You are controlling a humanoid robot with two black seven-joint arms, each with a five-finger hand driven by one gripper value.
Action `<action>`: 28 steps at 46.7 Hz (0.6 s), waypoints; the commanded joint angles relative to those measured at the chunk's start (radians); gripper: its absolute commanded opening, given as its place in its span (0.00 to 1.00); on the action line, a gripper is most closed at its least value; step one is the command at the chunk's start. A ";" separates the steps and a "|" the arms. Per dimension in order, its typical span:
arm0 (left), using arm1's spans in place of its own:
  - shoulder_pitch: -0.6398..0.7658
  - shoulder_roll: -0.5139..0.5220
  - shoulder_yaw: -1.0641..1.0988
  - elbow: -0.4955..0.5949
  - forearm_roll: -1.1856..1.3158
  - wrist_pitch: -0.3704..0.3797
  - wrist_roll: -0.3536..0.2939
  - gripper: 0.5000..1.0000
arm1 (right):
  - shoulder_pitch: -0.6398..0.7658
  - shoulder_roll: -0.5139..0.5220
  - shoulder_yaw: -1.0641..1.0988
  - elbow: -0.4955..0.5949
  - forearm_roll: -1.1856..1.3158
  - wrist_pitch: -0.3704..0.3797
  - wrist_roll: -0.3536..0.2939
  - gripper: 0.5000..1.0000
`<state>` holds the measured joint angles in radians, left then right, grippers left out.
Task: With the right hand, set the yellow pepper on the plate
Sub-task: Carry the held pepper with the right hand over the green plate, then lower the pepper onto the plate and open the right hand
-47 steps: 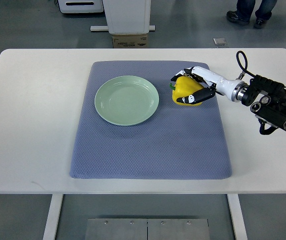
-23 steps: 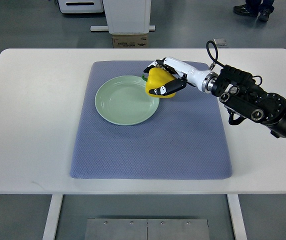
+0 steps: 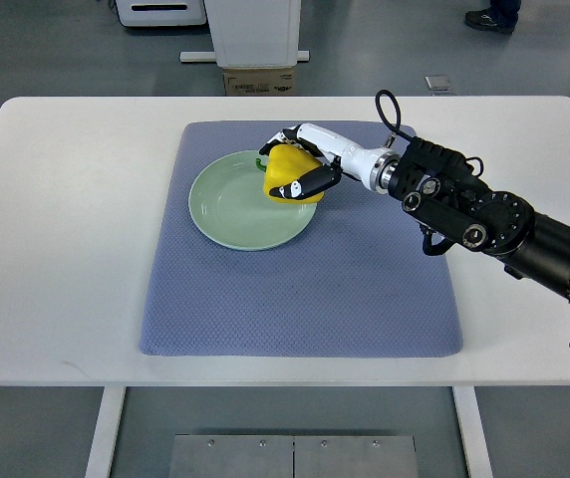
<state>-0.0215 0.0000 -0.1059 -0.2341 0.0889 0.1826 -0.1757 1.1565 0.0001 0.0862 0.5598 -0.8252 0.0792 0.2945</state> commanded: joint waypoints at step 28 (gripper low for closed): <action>0.000 0.000 0.000 -0.001 0.000 0.000 -0.001 1.00 | -0.006 0.000 -0.049 0.069 0.000 -0.009 0.002 0.00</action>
<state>-0.0214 0.0000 -0.1058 -0.2342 0.0889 0.1826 -0.1762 1.1527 0.0000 0.0524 0.6252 -0.8253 0.0719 0.2966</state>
